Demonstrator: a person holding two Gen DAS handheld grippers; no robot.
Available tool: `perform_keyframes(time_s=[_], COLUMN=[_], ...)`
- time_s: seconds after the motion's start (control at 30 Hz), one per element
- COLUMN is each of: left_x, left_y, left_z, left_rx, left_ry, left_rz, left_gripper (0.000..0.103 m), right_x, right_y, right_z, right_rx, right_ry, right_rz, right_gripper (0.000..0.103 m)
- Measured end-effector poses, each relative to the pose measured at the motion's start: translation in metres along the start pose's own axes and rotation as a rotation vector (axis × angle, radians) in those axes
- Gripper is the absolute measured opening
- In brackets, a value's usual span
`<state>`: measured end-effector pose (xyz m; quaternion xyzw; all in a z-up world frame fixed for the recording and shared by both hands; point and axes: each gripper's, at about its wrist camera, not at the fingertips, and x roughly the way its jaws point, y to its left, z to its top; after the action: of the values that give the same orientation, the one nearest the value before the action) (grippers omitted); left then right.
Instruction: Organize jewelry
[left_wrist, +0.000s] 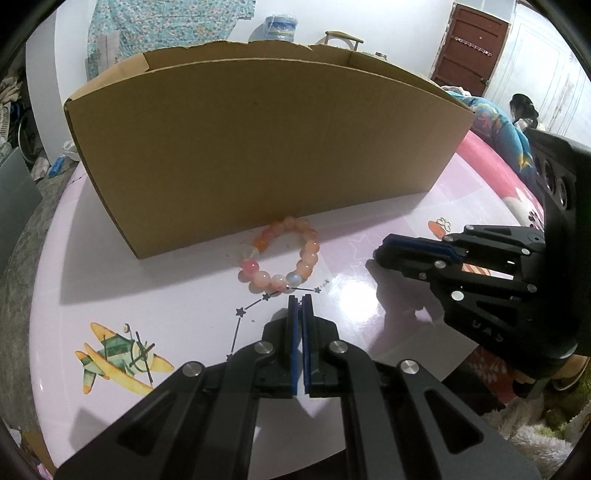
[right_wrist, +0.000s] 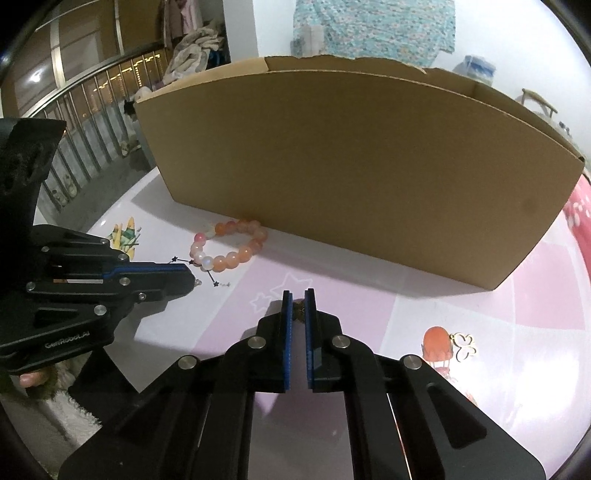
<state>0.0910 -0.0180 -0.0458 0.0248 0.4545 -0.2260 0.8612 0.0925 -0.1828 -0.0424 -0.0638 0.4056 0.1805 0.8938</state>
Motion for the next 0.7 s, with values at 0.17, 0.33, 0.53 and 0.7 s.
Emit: perform_keyframes(time_s=[0.17,0.33,0.53,0.7], left_x=[-0.006,-0.021,-0.053,-0.097], left_y=[-0.001,-0.002,-0.003,0.000], left_z=[0.000,0.002,0.011,0.035], left_rx=[0.006,0.021,0.039,0.060], left_ry=[-0.025,-0.061,-0.135,-0.248], left_rz=[0.000,-0.004,-0.022,-0.039], left_gripper=[0.002,0.001,0.001,0.001], right_x=[-0.009,-0.021,-0.046,-0.077], right_y=[0.000,0.001,0.005,0.002], right_z=[-0.001,0.002,0.013,0.038], right_rx=[0.000,0.010,0.023,0.025], right_ry=[-0.016,-0.040,-0.101,-0.198], right_rz=[-0.009,-0.019,-0.024,-0.013], right_gripper=[0.004,0.004,0.004,0.004])
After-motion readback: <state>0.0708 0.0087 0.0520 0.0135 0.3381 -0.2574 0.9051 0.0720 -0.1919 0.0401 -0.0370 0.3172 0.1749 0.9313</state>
